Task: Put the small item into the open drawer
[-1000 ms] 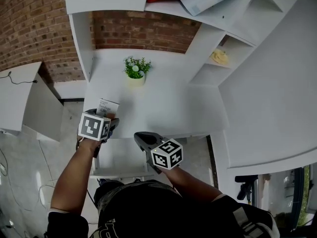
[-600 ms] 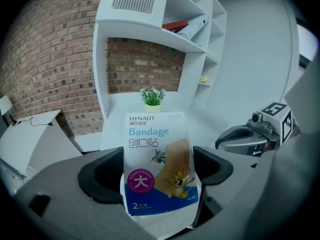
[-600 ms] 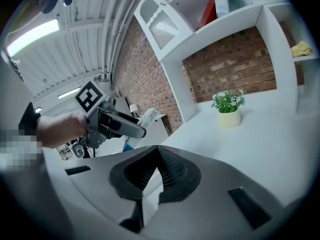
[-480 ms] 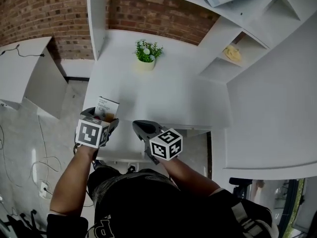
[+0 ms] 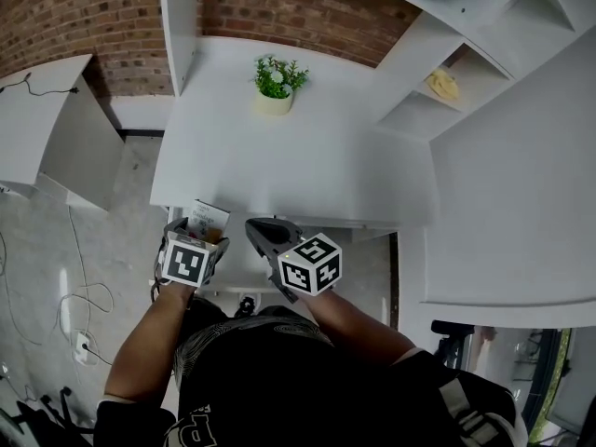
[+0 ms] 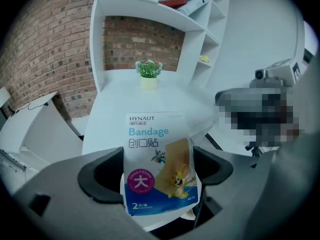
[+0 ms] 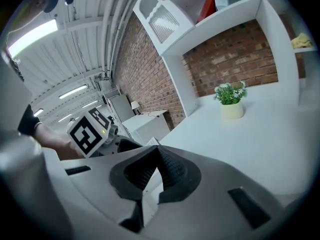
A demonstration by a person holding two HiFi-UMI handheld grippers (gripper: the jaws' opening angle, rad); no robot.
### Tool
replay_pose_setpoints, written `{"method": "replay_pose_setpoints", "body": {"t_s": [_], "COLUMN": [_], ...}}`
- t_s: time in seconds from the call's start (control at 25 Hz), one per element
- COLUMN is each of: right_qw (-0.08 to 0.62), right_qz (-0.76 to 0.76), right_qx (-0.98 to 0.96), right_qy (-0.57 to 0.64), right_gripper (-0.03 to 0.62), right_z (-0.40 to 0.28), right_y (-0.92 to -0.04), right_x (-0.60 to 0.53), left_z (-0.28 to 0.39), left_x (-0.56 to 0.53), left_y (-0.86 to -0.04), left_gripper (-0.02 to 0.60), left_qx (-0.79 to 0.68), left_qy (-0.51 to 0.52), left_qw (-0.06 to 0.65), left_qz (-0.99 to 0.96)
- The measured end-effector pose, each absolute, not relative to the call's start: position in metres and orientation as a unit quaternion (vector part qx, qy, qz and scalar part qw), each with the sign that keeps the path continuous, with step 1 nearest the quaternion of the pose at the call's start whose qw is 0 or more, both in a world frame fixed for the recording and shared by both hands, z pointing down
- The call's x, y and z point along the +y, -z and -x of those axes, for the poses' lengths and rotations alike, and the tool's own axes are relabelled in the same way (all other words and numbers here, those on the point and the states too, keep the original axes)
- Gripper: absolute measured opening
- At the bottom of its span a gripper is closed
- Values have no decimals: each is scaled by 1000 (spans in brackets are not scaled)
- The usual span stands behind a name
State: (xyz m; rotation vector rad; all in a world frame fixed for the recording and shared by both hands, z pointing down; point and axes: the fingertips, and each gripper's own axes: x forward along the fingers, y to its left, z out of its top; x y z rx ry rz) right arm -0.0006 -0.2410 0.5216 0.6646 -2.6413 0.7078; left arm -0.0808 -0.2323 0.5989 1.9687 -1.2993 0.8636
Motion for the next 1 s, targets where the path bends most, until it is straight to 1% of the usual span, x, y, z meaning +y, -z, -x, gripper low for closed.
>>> {"method": "replay_pose_setpoints", "body": {"t_s": [0.24, 0.4, 1.0], "right_qw": [174, 182, 184], "right_qz": [-254, -272, -326], "right_qx": [-917, -907, -880], "right_qy": [-252, -263, -291], "right_gripper": [5, 5, 5], "right_z": [-12, -21, -37], "right_y": [-535, -548, -577], "right_x": [-241, -240, -249], "left_z": [65, 64, 38], "left_x": [-228, -227, -232], "left_y": [-644, -676, -794], "left_gripper": [420, 420, 420], "left_qx": [-452, -434, -327], "left_qy": [-343, -373, -455], "left_qw": [349, 357, 342], "left_qz": [-746, -739, -754]}}
